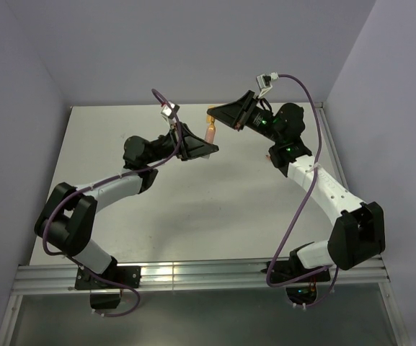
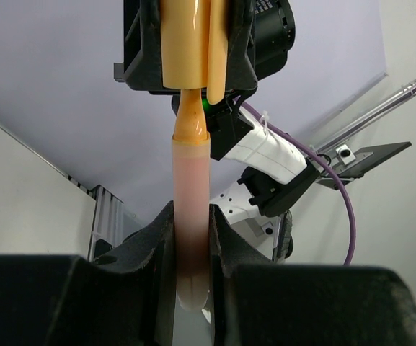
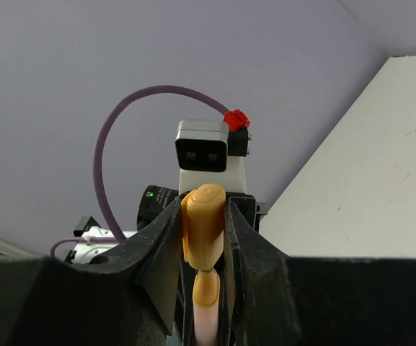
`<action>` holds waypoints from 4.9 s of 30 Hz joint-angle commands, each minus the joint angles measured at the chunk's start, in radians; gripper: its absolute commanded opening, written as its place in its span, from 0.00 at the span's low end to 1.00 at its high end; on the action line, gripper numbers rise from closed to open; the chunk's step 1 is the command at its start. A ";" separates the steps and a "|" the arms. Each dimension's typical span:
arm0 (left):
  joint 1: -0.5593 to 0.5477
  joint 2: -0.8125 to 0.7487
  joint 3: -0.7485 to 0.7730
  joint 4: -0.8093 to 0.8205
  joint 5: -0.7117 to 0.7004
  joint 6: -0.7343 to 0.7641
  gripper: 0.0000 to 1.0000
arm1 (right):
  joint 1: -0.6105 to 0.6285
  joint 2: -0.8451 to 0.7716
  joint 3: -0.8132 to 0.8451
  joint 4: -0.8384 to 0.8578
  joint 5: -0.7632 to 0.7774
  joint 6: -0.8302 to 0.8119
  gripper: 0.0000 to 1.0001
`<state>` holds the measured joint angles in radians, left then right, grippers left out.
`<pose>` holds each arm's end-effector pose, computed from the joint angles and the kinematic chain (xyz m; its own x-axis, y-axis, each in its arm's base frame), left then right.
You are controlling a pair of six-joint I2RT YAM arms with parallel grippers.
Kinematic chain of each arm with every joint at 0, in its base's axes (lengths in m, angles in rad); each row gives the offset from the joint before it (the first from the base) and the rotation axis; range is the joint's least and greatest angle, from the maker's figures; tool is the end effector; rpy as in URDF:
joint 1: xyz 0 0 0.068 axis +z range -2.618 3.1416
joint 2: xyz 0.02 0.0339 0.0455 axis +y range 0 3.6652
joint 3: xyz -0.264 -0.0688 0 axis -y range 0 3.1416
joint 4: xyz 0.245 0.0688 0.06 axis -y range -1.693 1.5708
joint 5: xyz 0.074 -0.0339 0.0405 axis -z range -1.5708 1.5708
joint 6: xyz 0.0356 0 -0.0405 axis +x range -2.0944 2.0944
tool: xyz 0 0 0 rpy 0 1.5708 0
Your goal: Insert the pens into the pen caps
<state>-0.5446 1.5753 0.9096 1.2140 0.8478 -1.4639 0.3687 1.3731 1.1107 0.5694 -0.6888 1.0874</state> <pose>0.2720 -0.1960 0.3242 -0.8375 -0.2619 -0.4797 0.5383 -0.2435 -0.8068 0.2876 0.1354 0.3974 -0.6158 0.4949 -0.6131 -0.6416 0.1368 0.7547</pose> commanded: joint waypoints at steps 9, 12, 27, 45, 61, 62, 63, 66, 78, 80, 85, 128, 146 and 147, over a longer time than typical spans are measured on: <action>0.018 -0.011 0.009 0.146 -0.024 -0.033 0.00 | 0.021 -0.043 0.014 0.049 -0.008 -0.014 0.00; 0.025 0.005 0.009 0.156 -0.024 -0.044 0.00 | 0.029 -0.046 0.008 0.064 -0.012 -0.012 0.00; 0.037 0.014 0.005 0.266 -0.058 -0.092 0.00 | 0.095 -0.054 -0.052 0.202 -0.034 0.011 0.00; 0.060 -0.084 0.044 0.124 -0.033 0.063 0.00 | 0.154 -0.049 -0.060 0.286 -0.139 0.006 0.00; 0.055 -0.228 0.086 -0.225 -0.056 0.378 0.00 | 0.219 -0.086 0.000 0.139 -0.132 -0.176 0.00; 0.051 -0.239 0.078 -0.219 -0.056 0.381 0.00 | 0.226 -0.088 0.000 0.136 -0.129 -0.182 0.02; 0.049 -0.244 0.078 -0.218 -0.058 0.392 0.00 | 0.228 -0.095 0.001 0.136 -0.129 -0.188 0.03; 0.040 -0.256 0.078 -0.234 -0.062 0.410 0.00 | 0.231 -0.097 -0.002 0.158 -0.138 -0.187 0.06; 0.018 -0.278 0.089 -0.249 -0.056 0.438 0.00 | 0.233 -0.118 -0.014 0.201 -0.146 -0.185 0.22; 0.017 -0.278 0.089 -0.251 -0.058 0.438 0.00 | 0.233 -0.121 -0.017 0.202 -0.144 -0.187 0.25; 0.015 -0.278 0.084 -0.238 -0.055 0.438 0.00 | 0.233 -0.121 -0.017 0.199 -0.137 -0.185 0.31; 0.015 -0.327 0.080 -0.330 -0.081 0.499 0.00 | 0.190 -0.203 0.037 -0.230 0.066 -0.531 0.69; -0.031 -0.253 0.048 -0.315 -0.075 0.476 0.00 | 0.035 -0.244 0.041 -0.094 -0.009 -0.367 0.79; -0.035 -0.250 0.046 -0.317 -0.076 0.481 0.00 | 0.027 -0.240 0.044 -0.071 -0.023 -0.357 0.80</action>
<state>-0.5552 1.3106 0.9489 0.8654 0.7628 -0.9894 0.4221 1.1538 1.1110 0.4026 -0.6815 0.6846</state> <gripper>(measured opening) 0.224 0.789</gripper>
